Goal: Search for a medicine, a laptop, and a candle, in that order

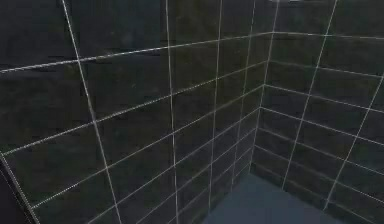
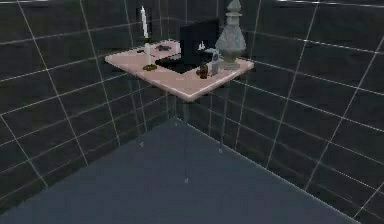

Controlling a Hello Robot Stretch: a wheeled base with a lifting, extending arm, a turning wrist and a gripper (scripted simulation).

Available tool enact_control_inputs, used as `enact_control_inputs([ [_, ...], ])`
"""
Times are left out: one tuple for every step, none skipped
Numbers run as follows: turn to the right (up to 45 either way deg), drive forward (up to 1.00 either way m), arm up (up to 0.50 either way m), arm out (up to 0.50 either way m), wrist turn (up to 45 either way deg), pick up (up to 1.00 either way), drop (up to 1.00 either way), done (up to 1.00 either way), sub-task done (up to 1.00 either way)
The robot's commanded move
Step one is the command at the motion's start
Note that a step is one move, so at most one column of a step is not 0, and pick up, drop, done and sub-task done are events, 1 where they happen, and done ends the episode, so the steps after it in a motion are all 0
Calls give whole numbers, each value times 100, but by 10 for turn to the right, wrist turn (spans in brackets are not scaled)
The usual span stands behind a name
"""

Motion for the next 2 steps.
enact_control_inputs([
  [450,0,0,0,0,0,0,0,0],
  [120,0,0,0,0,0,0,0,0],
])
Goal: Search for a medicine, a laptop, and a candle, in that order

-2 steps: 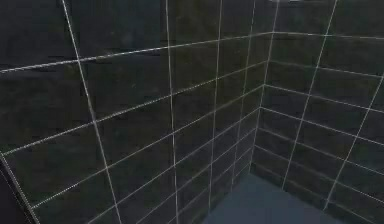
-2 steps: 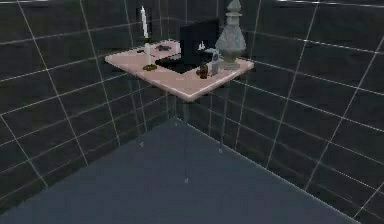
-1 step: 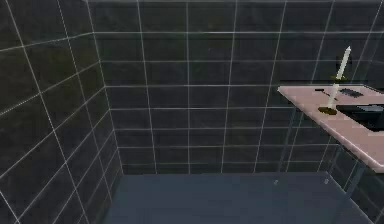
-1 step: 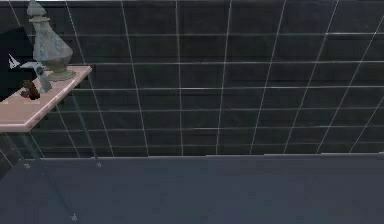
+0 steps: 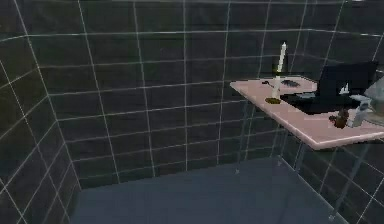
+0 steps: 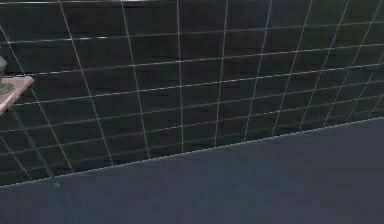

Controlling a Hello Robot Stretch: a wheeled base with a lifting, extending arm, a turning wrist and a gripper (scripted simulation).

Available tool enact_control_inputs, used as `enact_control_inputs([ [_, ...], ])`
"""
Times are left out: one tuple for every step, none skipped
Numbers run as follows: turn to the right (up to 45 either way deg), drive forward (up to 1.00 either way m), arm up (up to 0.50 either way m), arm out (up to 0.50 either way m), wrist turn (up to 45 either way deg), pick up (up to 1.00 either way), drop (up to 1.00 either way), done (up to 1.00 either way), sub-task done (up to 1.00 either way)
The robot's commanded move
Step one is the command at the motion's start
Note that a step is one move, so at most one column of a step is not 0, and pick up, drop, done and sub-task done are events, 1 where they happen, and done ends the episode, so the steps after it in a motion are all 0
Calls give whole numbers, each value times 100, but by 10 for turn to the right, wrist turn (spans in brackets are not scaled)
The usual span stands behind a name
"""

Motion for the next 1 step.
enact_control_inputs([
  [0,50,0,0,0,0,0,0,0],
])
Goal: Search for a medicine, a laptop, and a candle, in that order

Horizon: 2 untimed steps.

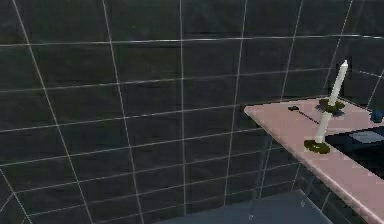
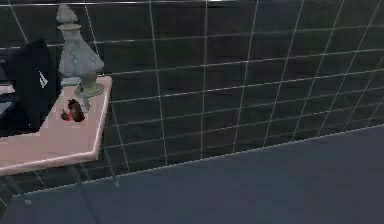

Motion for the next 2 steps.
enact_control_inputs([
  [330,0,0,0,0,0,0,0,0],
  [0,0,0,0,0,0,0,100,0],
])
